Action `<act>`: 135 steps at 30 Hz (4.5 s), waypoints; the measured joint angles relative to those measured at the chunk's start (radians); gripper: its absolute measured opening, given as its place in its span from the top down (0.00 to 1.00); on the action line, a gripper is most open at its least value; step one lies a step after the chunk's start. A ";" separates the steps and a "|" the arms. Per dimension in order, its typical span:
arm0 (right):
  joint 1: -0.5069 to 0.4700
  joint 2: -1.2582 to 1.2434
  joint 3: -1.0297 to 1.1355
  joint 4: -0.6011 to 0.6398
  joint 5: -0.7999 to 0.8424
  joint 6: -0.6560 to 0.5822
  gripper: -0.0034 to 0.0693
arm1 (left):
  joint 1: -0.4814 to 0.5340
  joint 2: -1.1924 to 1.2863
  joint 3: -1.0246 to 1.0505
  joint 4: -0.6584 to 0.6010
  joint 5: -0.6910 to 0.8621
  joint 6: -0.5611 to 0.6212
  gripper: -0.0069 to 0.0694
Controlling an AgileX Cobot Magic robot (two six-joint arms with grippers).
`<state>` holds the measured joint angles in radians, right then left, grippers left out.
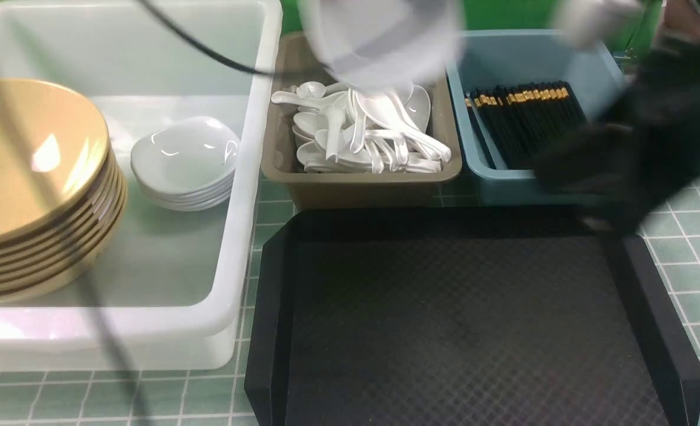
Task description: On blue table put chopsticks spoon bowls plates into blue grey white boxes.
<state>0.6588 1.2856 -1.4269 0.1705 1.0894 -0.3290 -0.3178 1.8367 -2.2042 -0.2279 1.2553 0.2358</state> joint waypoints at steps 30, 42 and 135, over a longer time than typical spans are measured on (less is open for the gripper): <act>0.273 0.336 -0.314 -0.171 0.140 -0.020 0.86 | 0.361 0.129 0.369 -0.004 -0.233 0.284 0.90; 0.272 0.336 -0.314 -0.171 0.135 -0.020 0.85 | 0.361 0.177 0.369 -0.003 -0.278 0.289 0.68; -0.110 -0.904 1.054 -0.066 -1.150 0.094 0.90 | 0.138 -1.800 1.701 0.220 -0.598 -0.155 0.91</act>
<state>0.5485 0.3817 -0.3725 0.1042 -0.0608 -0.2350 -0.1798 0.0363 -0.5029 -0.0076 0.6577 0.0807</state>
